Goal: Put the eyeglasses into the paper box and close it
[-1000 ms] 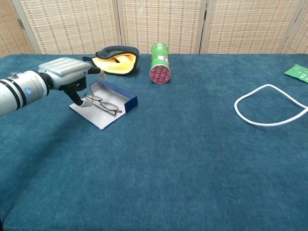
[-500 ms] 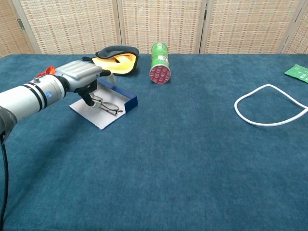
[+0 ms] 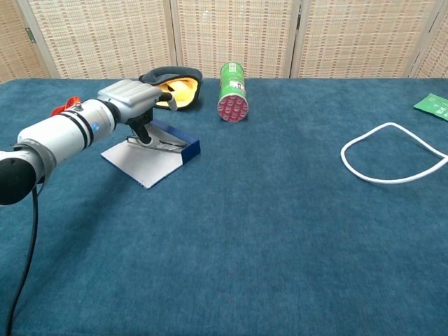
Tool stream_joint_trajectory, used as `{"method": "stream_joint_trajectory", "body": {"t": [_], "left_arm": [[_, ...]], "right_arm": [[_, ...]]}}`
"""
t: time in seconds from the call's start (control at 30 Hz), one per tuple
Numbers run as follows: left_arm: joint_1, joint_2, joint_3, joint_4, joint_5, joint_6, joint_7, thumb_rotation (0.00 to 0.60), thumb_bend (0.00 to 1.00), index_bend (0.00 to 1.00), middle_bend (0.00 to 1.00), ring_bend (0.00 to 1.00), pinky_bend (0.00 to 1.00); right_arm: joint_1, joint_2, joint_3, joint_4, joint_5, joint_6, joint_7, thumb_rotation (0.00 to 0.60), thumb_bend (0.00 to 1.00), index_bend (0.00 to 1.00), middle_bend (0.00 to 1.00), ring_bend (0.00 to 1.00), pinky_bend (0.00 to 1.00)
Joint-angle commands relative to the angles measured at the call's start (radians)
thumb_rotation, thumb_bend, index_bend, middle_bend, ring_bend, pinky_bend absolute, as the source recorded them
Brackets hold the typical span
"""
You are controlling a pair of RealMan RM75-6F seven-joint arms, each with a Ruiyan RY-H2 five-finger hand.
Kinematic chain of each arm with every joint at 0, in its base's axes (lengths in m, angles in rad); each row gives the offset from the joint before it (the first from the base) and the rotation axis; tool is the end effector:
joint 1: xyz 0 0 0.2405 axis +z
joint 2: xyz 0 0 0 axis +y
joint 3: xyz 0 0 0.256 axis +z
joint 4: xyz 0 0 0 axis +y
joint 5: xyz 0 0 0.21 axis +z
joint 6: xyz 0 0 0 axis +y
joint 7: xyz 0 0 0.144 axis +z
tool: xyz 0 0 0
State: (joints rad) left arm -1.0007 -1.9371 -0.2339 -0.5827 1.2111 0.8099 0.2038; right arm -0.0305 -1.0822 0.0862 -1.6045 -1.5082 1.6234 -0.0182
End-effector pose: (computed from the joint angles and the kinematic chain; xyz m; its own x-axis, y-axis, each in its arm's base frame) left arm -0.1403 0.4547 -0.0565 0.6645 0.0462 0.7458 0.7117 -0.3434 -0.6128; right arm -0.3217 -0.1507 0.1943 0.4581 0.1232 0.8803 -0.8886 0.0891 0.4500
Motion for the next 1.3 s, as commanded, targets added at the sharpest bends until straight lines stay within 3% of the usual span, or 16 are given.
{"method": "stream_joint_trajectory", "body": {"t": [0.03, 0.63, 0.77, 1.0, 1.3], "left_arm": [[-0.013, -0.016, -0.007, 0.023, 0.002, -0.008, -0.003, 0.6, 0.27, 0.25, 0.98, 0.9, 0.98], [-0.043, -0.078, -0.055, 0.107, -0.027, -0.014, 0.033, 0.6, 0.25, 0.23, 0.98, 0.9, 0.98], [-0.035, -0.071, -0.067, 0.098, -0.044, -0.016, 0.054, 0.6, 0.2, 0.2, 0.98, 0.9, 0.98], [0.01, -0.019, -0.059, 0.002, -0.037, 0.036, 0.066, 0.6, 0.19, 0.15, 0.98, 0.9, 0.98], [0.122, 0.13, 0.015, -0.232, 0.046, 0.147, 0.01, 0.6, 0.18, 0.19, 0.98, 0.9, 0.98]], "right_arm": [[-0.001, 0.0, 0.0, 0.002, 0.0, 0.002, 0.002, 0.6, 0.42, 0.1, 0.25, 0.4, 0.24], [-0.005, 0.003, 0.003, 0.005, 0.002, 0.006, 0.009, 0.6, 0.42, 0.1, 0.25, 0.4, 0.24], [-0.005, 0.001, 0.003, 0.008, 0.001, 0.005, 0.012, 0.6, 0.42, 0.1, 0.25, 0.4, 0.24], [-0.002, -0.001, 0.003, 0.01, -0.006, 0.005, 0.014, 0.6, 0.42, 0.1, 0.25, 0.4, 0.24], [0.0, -0.005, 0.001, 0.01, -0.018, 0.007, 0.019, 0.6, 0.42, 0.1, 0.25, 0.4, 0.24]]}}
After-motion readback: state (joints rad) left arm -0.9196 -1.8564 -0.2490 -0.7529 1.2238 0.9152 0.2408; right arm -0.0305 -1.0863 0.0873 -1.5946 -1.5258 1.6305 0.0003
